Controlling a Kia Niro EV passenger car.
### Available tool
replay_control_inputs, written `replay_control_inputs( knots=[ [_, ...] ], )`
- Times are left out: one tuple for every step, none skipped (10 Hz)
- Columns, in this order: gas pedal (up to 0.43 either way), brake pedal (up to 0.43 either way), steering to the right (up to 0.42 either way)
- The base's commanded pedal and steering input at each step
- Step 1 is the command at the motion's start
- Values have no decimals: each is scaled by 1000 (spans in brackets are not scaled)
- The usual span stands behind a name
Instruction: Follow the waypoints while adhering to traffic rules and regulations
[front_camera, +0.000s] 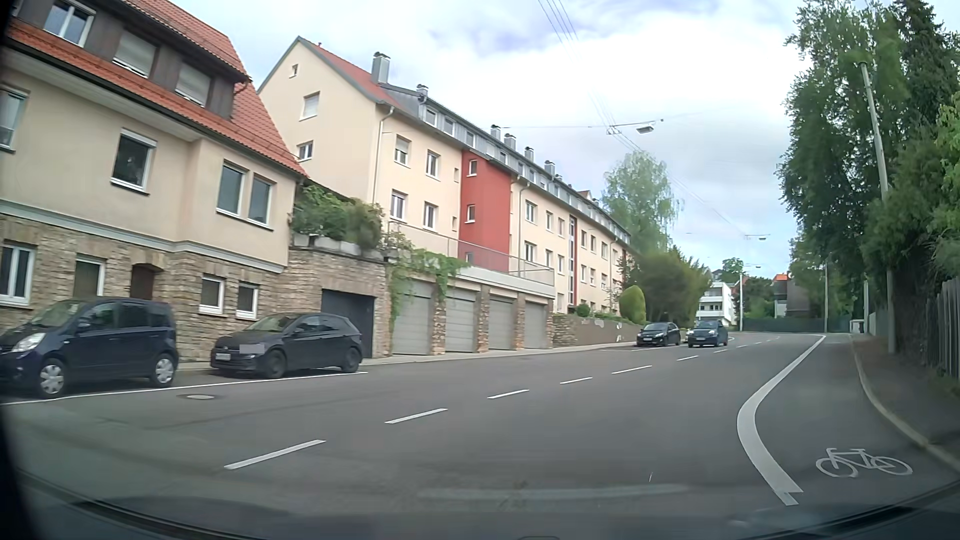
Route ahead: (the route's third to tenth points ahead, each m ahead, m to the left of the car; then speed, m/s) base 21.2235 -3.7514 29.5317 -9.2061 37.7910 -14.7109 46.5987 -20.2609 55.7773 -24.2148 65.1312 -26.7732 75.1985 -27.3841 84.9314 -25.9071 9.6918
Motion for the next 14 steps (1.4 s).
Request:
replay_control_inputs(
  knots=[
    [169, 0, 166],
    [169, 0, 173],
    [169, 0, 177],
    [177, 0, 177],
    [177, 0, 176],
    [189, 0, 175],
    [189, 0, 172],
    [189, 0, 168],
    [197, 0, 162],
    [197, 0, 156],
    [197, 0, 146],
    [209, 0, 135],
    [209, 0, 123],
    [209, 0, 112]
  ],
)
